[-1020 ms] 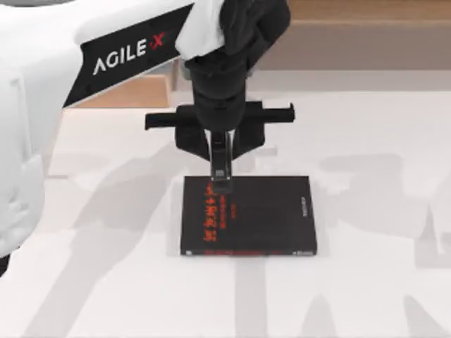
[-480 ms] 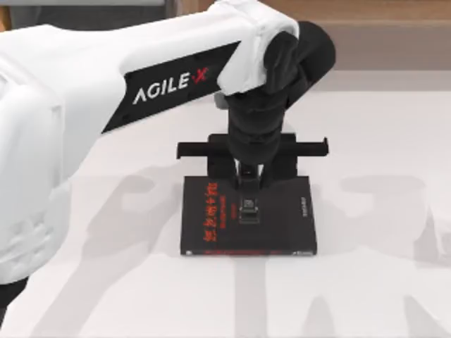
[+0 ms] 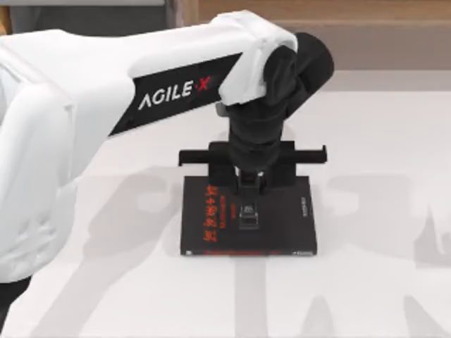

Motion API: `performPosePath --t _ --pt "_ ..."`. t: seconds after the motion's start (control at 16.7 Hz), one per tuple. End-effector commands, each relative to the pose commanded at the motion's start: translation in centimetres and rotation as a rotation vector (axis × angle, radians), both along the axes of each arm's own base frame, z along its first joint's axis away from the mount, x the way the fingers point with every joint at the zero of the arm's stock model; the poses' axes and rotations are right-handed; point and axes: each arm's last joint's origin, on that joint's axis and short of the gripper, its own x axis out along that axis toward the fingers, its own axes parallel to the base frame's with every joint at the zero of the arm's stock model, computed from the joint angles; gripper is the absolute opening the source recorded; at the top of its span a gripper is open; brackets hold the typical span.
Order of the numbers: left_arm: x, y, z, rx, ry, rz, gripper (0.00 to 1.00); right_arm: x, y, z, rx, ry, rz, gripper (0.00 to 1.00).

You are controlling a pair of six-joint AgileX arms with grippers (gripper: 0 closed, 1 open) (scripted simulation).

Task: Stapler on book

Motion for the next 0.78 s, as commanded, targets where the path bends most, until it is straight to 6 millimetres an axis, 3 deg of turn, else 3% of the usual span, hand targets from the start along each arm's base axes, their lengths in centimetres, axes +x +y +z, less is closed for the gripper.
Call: performPosePath --t 0.48,0.78 --pt "0.0 0.0 -1.4 0.001 0.001 -0.001 0.00 0.0 0.0 0.0 0.000 0.000 0.000 1.00" --pt "0.0 0.0 -1.4 0.001 0.001 -0.001 0.38 0.0 0.0 0.0 0.000 0.000 0.000 1.00"
